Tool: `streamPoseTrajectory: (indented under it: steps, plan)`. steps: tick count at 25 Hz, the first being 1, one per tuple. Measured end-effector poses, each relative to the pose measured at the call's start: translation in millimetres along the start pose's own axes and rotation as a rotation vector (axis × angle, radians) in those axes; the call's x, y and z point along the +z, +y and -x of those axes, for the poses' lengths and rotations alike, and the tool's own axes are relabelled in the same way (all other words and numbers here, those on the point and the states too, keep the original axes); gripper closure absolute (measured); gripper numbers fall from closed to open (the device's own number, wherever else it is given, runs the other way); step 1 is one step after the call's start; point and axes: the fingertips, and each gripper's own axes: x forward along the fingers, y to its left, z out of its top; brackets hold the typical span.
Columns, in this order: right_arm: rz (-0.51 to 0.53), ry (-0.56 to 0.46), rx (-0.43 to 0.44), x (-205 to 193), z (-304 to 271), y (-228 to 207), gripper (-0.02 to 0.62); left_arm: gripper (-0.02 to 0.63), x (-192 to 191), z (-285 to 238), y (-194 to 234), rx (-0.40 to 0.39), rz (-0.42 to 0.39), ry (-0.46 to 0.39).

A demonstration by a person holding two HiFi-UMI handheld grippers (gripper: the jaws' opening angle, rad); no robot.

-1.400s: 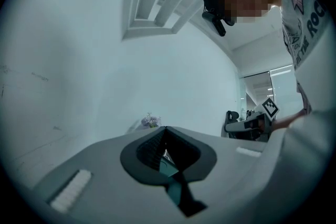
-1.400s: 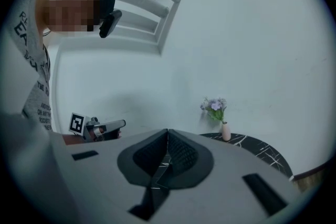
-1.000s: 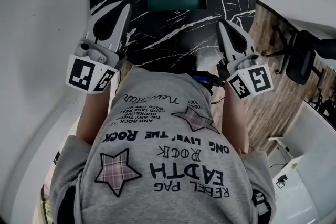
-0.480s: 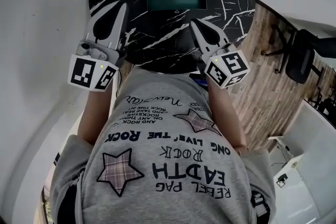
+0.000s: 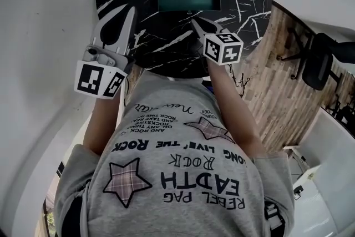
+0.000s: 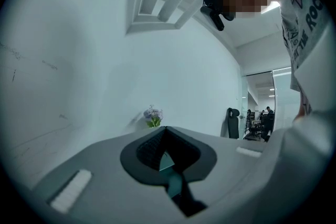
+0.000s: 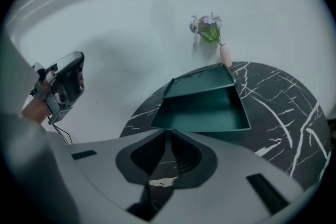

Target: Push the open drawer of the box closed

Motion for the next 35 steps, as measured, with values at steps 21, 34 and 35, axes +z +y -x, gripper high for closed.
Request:
streamPoseTrajectory:
  steps: [21, 34, 35]
  plan:
    - [-0.026, 0.131, -0.149, -37, -58, -39, 0.488, 0.601, -17, 10, 9, 0.030, 0.046, 0.021]
    - [0.041, 0.196, -0.200, -48, -76, -47, 0.459, 0.601, -24, 5, 12, 0.035, 0.052, 0.040]
    - [0.037, 0.195, -0.201, -48, -76, -47, 0.459, 0.600, -24, 5, 13, 0.037, 0.052, 0.040]
